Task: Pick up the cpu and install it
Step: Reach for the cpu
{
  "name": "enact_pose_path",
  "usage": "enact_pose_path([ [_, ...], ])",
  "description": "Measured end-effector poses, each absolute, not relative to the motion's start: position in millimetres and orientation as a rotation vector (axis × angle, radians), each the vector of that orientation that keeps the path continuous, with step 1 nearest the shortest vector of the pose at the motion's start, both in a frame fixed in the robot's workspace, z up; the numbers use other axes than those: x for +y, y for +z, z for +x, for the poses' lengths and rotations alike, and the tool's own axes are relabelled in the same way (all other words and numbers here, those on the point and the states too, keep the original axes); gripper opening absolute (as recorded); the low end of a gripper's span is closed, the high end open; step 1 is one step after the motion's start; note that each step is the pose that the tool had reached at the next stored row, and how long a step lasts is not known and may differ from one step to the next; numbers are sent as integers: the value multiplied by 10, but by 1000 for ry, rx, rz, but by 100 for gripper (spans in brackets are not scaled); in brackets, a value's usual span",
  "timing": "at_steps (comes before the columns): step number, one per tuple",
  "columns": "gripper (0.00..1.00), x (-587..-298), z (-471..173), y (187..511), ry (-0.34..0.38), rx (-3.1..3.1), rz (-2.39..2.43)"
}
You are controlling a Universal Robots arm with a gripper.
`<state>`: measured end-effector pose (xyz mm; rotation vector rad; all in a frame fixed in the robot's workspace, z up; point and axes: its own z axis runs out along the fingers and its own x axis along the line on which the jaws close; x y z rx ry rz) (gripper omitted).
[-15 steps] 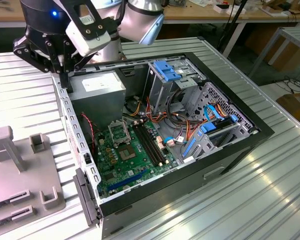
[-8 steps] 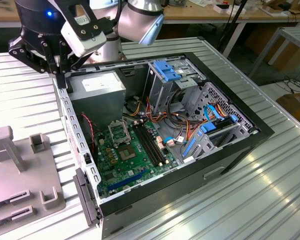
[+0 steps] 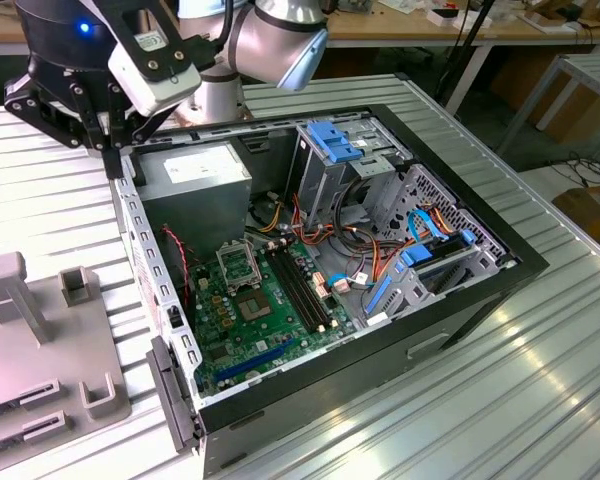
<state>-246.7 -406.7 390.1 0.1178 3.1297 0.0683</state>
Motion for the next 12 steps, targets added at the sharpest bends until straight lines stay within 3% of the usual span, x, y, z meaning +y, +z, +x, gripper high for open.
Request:
enact_pose_path([
  [12, 11, -4067, -2573, 3898, 68, 3130, 118],
])
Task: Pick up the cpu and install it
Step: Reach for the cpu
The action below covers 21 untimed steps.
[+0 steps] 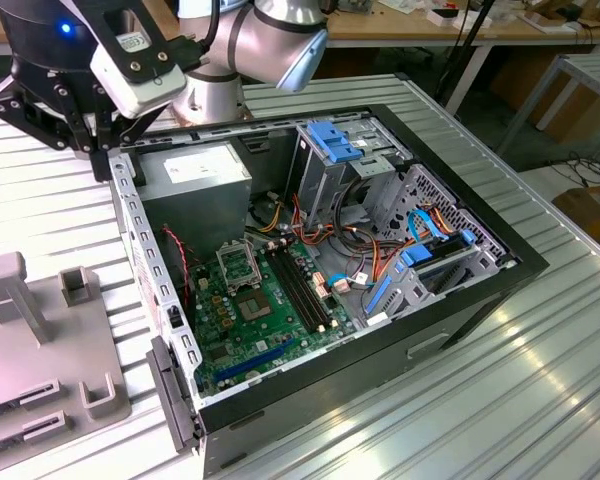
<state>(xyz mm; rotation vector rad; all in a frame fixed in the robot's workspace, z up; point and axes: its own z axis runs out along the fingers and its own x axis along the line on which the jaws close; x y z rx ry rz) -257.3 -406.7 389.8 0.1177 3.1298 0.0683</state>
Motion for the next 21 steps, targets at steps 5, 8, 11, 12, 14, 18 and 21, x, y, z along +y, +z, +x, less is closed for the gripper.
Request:
enact_pose_path([
  [5, 11, -4067, -2612, 3897, 68, 3130, 118],
  [8, 11, -4067, -2636, 3897, 68, 3130, 118],
  [11, 11, -4067, -2652, 3896, 68, 3130, 118],
  [12, 11, -4067, -2654, 3897, 68, 3130, 117],
  [14, 11, -4067, -2658, 3897, 68, 3130, 118],
  [18, 11, -4067, -2664, 3897, 68, 3130, 118],
  [21, 11, -4067, -2679, 3896, 68, 3130, 118],
])
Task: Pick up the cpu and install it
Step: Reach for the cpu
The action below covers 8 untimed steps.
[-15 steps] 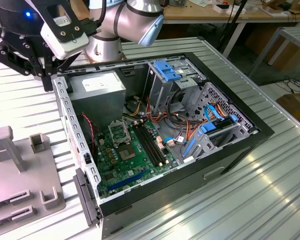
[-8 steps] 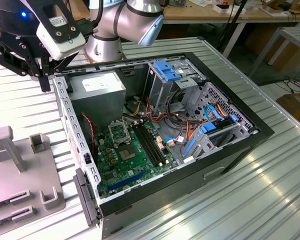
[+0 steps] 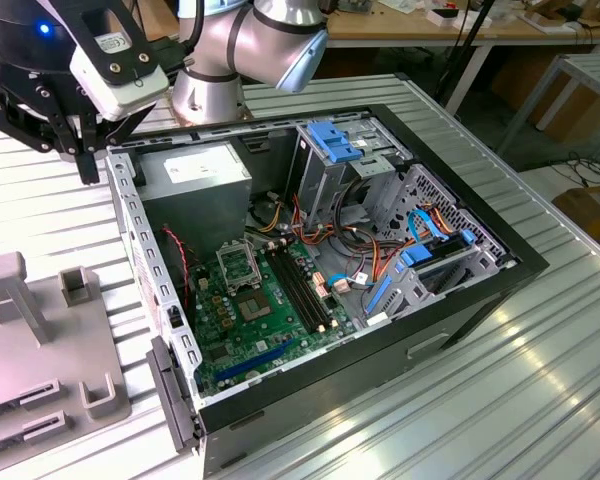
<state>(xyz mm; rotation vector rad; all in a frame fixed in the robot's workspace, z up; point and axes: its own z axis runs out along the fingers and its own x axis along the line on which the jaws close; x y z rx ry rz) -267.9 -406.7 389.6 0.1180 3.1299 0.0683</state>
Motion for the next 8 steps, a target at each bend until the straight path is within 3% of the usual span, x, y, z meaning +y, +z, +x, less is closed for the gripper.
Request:
enact_pose_path([
  [8, 11, -4067, -2738, 3897, 68, 3130, 118],
])
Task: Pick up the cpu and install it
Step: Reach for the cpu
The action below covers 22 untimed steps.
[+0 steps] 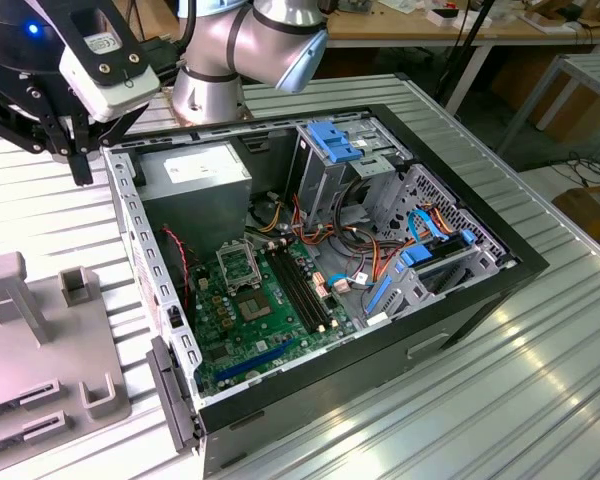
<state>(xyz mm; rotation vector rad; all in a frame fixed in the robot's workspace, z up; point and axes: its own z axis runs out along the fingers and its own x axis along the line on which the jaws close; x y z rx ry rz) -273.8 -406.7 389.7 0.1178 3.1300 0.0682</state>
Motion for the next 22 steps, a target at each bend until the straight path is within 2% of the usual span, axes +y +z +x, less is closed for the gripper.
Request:
enact_pose_path([
  [22, 11, -4067, -2833, 3896, 68, 3131, 118],
])
